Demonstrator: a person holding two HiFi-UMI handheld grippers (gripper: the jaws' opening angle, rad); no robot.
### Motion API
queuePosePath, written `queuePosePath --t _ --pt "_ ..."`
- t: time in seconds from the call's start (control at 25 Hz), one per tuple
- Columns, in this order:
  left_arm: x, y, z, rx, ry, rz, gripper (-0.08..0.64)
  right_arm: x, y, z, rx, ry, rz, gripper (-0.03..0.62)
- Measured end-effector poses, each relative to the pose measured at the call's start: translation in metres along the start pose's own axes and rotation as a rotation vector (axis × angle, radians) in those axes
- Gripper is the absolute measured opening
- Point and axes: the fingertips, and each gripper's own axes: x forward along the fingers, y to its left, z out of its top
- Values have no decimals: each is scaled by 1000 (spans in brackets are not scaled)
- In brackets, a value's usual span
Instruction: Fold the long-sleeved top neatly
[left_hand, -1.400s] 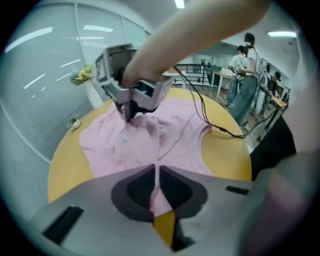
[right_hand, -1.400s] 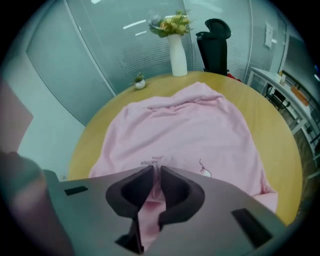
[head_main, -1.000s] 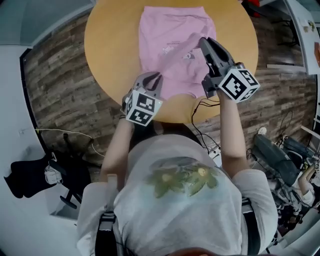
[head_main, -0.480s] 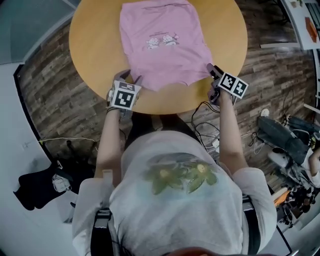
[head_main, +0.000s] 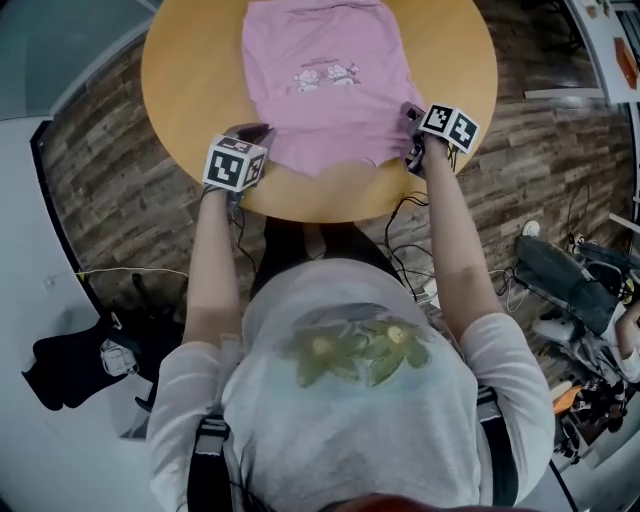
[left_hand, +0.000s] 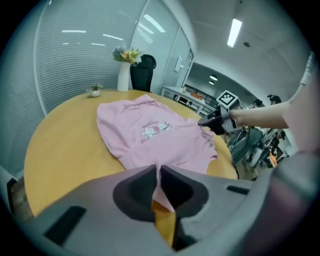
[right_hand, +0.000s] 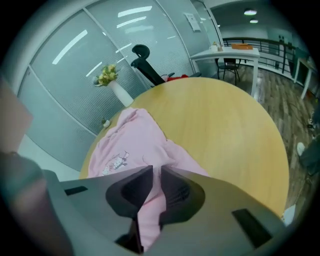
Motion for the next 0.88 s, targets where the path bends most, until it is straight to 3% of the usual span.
queuePosePath --t 0.12,0.2,0.36,0.4,0.44,0.56,0.6,0.72,0.88 --pt "-20 -24 -7 29 -29 -53 16 -29 21 7 20 -112 90 46" --pt "-22 -41 -27 69 27 -92 15 -45 23 4 66 -162 123 46" --pt "-12 -49 -71 183 237 -66 46 -36 -8 -25 50 -65 43 57" --pt "-15 -48 -71 191 245 -53 83 -34 -11 -31 55 -38 50 114" --pt "-20 -47 -64 179 219 -46 93 -35 -11 -34 61 -23 64 161" --pt "-33 -32 -26 106 68 -26 119 -42 -14 -31 31 -36 54 164" --pt "-32 -23 -19 110 54 -10 124 -43 -16 -28 15 -44 39 164" --pt "-12 -2 -27 124 144 -21 152 -38 -24 -27 -4 -27 7 164" --pt "4 -13 -65 20 282 -132 146 -21 -31 -40 33 66 16 155"
